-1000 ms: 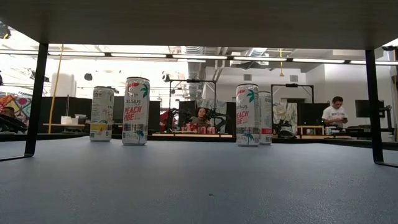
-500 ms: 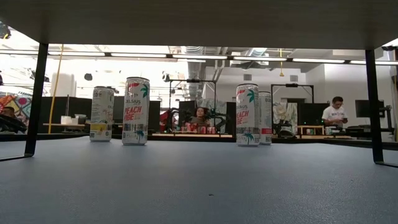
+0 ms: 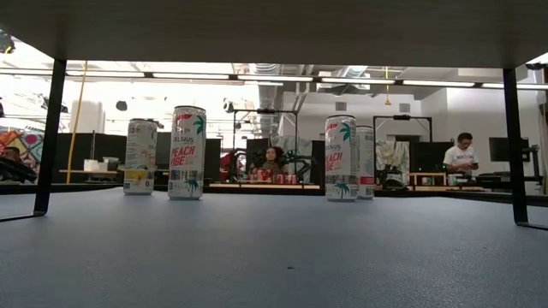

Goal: Place canned beverage on shelf
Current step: Put the right white yellow soda can on the shelf aligned with the other white yellow soda can

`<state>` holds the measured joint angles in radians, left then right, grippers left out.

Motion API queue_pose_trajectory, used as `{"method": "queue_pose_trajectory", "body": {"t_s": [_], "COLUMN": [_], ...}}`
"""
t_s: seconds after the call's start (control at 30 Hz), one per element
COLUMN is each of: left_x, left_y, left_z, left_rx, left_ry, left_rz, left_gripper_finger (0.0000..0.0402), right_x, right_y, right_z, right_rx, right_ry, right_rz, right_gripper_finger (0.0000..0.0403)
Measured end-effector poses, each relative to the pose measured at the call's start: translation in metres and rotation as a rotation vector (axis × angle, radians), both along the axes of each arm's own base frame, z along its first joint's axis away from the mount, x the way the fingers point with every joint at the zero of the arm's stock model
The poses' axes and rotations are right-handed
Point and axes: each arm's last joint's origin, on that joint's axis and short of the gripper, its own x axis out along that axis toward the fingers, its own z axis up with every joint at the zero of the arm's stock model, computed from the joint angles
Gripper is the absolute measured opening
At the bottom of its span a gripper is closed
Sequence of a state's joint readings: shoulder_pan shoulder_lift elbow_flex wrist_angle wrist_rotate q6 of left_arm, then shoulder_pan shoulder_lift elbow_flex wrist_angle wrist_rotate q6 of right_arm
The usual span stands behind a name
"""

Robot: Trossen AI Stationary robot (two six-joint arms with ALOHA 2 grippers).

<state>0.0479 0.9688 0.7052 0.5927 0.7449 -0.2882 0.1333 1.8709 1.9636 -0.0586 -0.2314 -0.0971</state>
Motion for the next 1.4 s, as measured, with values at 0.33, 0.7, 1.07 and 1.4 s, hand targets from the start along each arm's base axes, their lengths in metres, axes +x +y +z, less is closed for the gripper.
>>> {"method": "queue_pose_trajectory", "body": {"t_s": [0.33,0.7,1.07,1.4], "left_x": [0.0,0.001,0.002,0.003], "left_y": [0.0,0.001,0.001,0.003], "left_z": [0.0,-0.001,-0.002,-0.006], "left_rx": [0.012,0.006,0.0,0.017], "left_ry": [-0.007,0.006,0.022,0.043], "left_rz": [0.018,0.032,0.056,0.137], "left_gripper_finger": [0.025,0.025,0.0284,0.029], "right_x": [0.0,0.0,-0.001,-0.005], "right_y": [-0.004,-0.001,0.008,0.028], "right_z": [0.0,0.0,0.0,-0.004], "right_rx": [-0.012,-0.016,-0.04,-0.038], "right_ry": [-0.008,-0.01,-0.014,0.039], "right_rz": [0.001,0.042,-0.025,-0.223], "right_gripper_finger": [0.0304,0.0185,0.0184,0.0184]}}
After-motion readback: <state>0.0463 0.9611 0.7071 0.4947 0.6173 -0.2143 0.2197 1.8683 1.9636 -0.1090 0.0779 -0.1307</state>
